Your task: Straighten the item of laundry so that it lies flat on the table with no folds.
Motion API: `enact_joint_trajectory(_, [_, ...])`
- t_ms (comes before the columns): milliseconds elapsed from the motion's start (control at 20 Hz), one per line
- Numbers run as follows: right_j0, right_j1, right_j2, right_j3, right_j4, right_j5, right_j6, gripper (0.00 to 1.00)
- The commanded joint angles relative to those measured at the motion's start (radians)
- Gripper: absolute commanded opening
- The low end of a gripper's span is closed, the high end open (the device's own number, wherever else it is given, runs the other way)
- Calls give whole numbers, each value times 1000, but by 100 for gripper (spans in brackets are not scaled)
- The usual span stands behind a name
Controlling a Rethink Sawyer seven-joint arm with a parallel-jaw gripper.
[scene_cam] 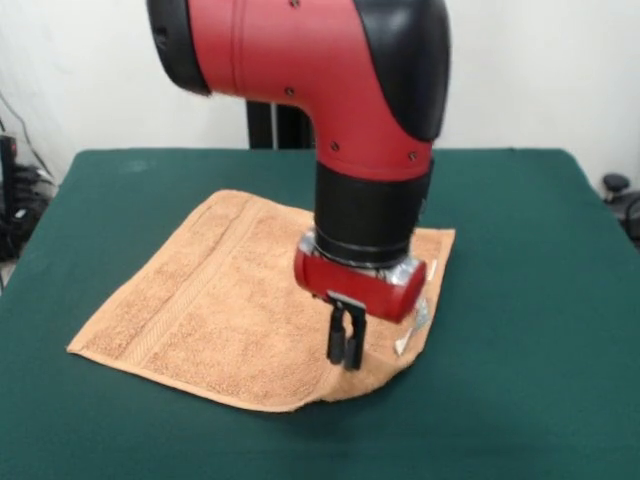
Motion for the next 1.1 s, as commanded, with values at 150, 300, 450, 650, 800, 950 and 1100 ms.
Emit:
enact_joint_trajectory(150, [71, 244, 1, -111, 79, -47, 245, 0])
enact_joint_trajectory(300, [76, 309, -8, -167, 93, -88, 244, 0])
enact_joint_trajectory(450, [87, 366, -30, -221, 116, -95, 245, 0])
enact_joint_trajectory(650, [117, 419, -83, -273, 146, -102, 274, 0])
enact_joint_trajectory(800, [127, 429, -104, -278, 167, -108, 276, 0])
enact_joint_trajectory(950, [136, 428, -112, -262, 185, -124, 277, 0])
enact_joint_trajectory(1100, [139, 421, -116, -249, 198, -133, 268, 0])
